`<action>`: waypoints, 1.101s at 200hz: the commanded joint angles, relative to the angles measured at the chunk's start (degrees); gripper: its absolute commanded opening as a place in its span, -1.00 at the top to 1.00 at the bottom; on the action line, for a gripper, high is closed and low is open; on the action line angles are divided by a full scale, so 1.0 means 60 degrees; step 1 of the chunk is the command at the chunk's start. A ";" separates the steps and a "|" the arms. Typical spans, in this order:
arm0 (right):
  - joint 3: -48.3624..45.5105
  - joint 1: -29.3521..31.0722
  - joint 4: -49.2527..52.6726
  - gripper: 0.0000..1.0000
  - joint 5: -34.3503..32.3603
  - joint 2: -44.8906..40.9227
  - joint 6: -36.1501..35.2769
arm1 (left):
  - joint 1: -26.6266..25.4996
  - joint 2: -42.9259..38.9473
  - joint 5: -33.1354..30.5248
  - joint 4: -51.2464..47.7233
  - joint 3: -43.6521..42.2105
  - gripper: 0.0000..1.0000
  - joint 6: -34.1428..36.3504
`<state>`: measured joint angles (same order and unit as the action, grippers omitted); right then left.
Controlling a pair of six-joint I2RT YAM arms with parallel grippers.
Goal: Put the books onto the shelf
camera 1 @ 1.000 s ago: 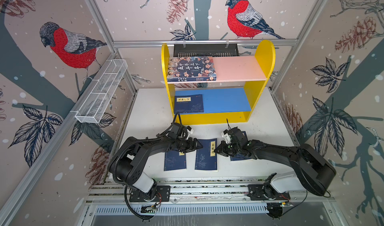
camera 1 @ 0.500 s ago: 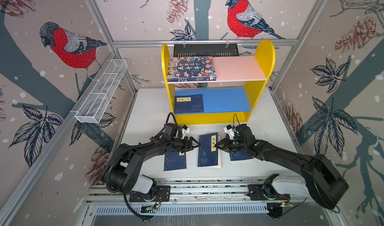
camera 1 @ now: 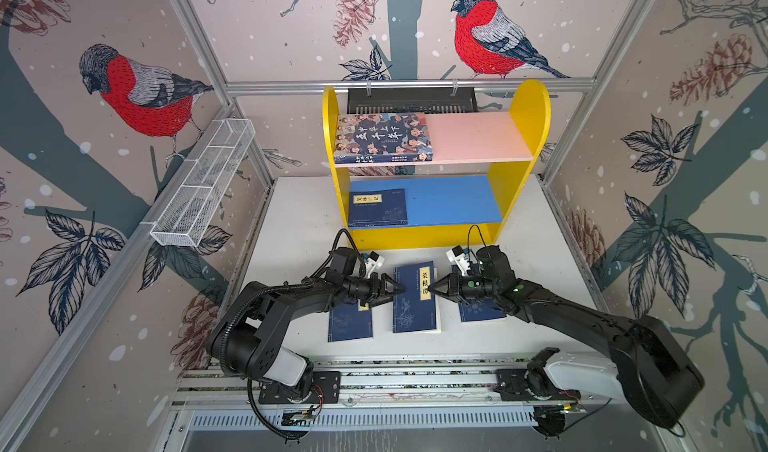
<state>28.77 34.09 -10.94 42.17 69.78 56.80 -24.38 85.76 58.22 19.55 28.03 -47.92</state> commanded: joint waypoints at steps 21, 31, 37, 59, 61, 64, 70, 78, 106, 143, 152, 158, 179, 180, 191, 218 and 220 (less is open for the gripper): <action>0.0038 -0.0041 -0.0640 0.98 0.0281 0.0128 0.0040 | -0.0025 -0.0333 0.0707 0.1205 -0.0054 0.09 -0.0843; 0.0038 -0.0047 -0.0727 0.98 0.0297 0.0176 0.0070 | -0.0024 -0.0479 0.0654 0.1214 -0.0122 0.26 -0.0843; 0.0065 -0.0055 -0.0739 0.98 0.0297 0.0238 0.0063 | -0.0025 -0.0558 0.0618 0.1195 -0.0165 0.36 -0.0843; 0.0167 -0.0063 -0.0637 0.93 0.0287 0.0294 -0.0010 | -0.0023 -0.0818 0.0468 0.1083 -0.0277 0.78 -0.0792; 0.0177 -0.0069 -0.0608 0.91 0.0279 0.0294 -0.0027 | -0.0023 -0.0853 0.0454 0.1068 -0.0277 0.82 -0.0770; 0.0204 -0.0070 -0.0561 0.84 0.0259 0.0507 -0.0052 | -0.0023 -0.0879 0.0437 0.1007 -0.0270 0.87 -0.0749; 0.0239 -0.0096 -0.0431 0.66 0.0203 0.0567 -0.0105 | -0.0023 -0.0949 0.0434 0.0955 -0.0256 0.96 -0.0722; 0.0306 -0.0138 -0.0171 0.40 0.0032 0.0588 -0.0177 | -0.0023 -0.1025 0.0420 0.0860 -0.0235 1.00 -0.0666; 0.0346 -0.0404 0.0567 -0.07 -0.0694 0.0382 -0.0222 | 0.0188 -0.1478 0.0013 0.0115 -0.0060 1.00 -0.0253; 0.0020 -0.0605 0.0664 -0.22 -0.1251 -0.0677 0.0391 | 0.0472 -0.1981 0.0045 -0.0324 0.0115 1.00 0.0003; -0.0059 -0.0585 0.0673 -0.26 -0.1398 -0.0911 0.0573 | 0.0517 -0.2094 0.0149 -0.0421 0.0215 1.00 -0.0004; -0.0103 -0.0545 0.0654 -0.26 -0.1469 -0.1063 0.0683 | 0.0533 -0.2143 0.0236 -0.0458 0.0276 1.00 -0.0012; -0.0096 -0.0305 0.0731 -0.28 -0.1802 -0.1652 0.0886 | 0.0605 -0.2358 0.0624 -0.0369 0.0554 1.00 -0.0027; -0.0095 -0.0290 0.0742 -0.28 -0.1830 -0.1690 0.0895 | 0.0606 -0.2371 0.0646 -0.0364 0.0570 1.00 -0.0026; -0.0079 -0.0179 0.0783 -0.28 -0.2171 -0.2091 0.0994 | 0.0699 -0.2502 0.0841 -0.0351 0.0740 1.00 -0.0026; -0.0225 -0.0044 0.0664 -0.43 -0.3074 -0.3228 0.1448 | 0.0991 -0.2713 0.1077 -0.0492 0.1250 1.00 0.0031; -0.0233 -0.0053 0.0665 -0.44 -0.3121 -0.3300 0.1466 | 0.1018 -0.2722 0.1078 -0.0505 0.1295 1.00 0.0054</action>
<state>27.83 33.47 -6.04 29.67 53.93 62.41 -19.44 70.39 61.32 15.99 33.54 -48.99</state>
